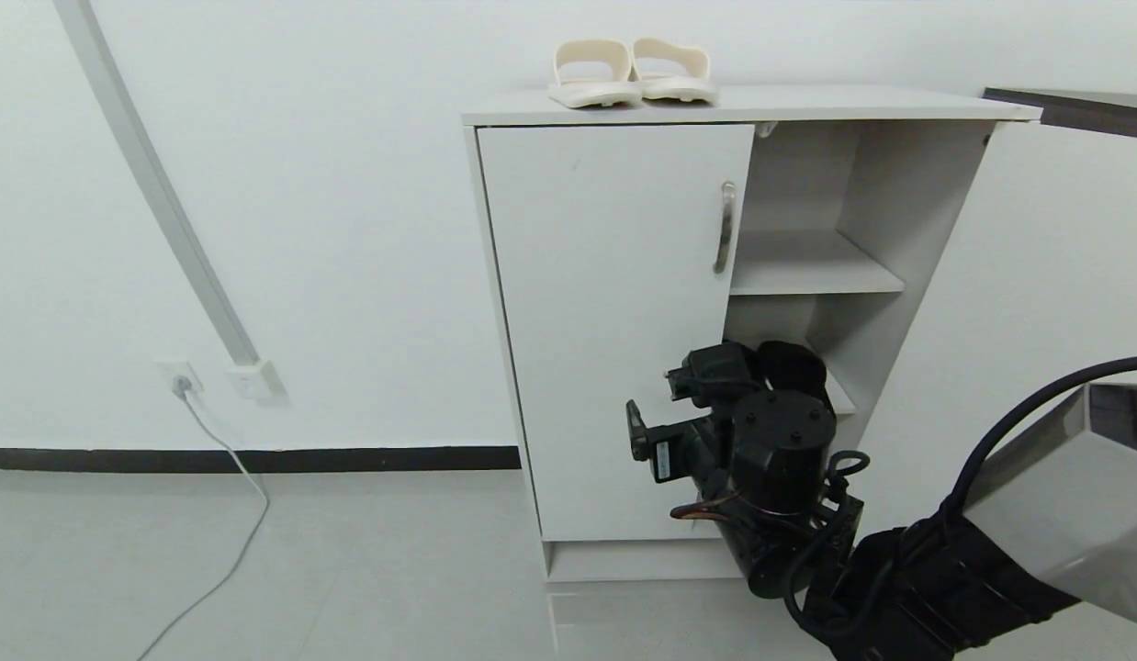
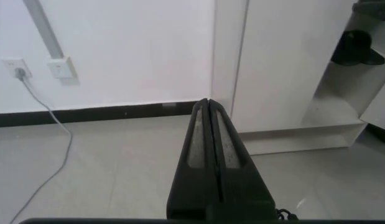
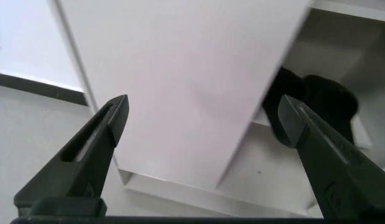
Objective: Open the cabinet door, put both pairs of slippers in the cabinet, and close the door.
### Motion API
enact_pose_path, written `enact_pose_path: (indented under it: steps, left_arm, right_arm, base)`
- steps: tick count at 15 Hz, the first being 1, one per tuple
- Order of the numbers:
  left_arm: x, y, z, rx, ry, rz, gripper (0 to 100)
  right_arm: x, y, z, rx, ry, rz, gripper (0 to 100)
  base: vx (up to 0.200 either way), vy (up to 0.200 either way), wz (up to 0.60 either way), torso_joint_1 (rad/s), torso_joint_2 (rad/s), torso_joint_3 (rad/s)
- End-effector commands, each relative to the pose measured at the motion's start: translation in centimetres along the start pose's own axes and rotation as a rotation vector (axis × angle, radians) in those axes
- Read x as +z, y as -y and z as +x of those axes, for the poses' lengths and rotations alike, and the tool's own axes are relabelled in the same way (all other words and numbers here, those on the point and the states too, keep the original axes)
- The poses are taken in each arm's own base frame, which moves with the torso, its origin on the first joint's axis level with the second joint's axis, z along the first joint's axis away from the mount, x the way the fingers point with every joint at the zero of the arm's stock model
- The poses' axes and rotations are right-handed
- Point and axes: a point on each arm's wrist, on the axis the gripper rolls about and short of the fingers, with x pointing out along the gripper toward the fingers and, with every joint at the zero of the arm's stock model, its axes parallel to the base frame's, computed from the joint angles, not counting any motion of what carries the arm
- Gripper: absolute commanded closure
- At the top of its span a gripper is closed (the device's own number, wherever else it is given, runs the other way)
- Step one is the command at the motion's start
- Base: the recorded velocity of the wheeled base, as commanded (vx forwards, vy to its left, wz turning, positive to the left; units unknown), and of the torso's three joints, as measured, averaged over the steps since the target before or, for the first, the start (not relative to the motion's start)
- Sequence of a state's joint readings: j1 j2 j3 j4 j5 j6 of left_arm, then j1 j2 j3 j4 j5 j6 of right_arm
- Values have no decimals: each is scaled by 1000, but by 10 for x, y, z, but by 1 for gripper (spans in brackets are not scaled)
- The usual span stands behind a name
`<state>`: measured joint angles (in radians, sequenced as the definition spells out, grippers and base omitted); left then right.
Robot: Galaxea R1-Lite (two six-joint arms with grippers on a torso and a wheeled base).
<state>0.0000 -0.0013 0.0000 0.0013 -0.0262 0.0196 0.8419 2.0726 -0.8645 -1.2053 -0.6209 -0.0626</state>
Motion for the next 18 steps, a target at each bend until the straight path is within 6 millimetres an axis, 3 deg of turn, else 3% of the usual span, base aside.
enact_pose_path:
  steps: [1, 18]
  left_arm:
    - [0, 0, 0, 2, -2, 0, 100]
    - [0, 0, 0, 2, -2, -6, 100]
  right_arm:
    - [-3, -1, 1, 0, -6, -5, 0]
    - [-6, -1, 1, -1, -14, -12, 0]
  base:
    - [0, 0, 0, 0, 0, 0]
    - [0, 0, 0, 1, -17, -18]
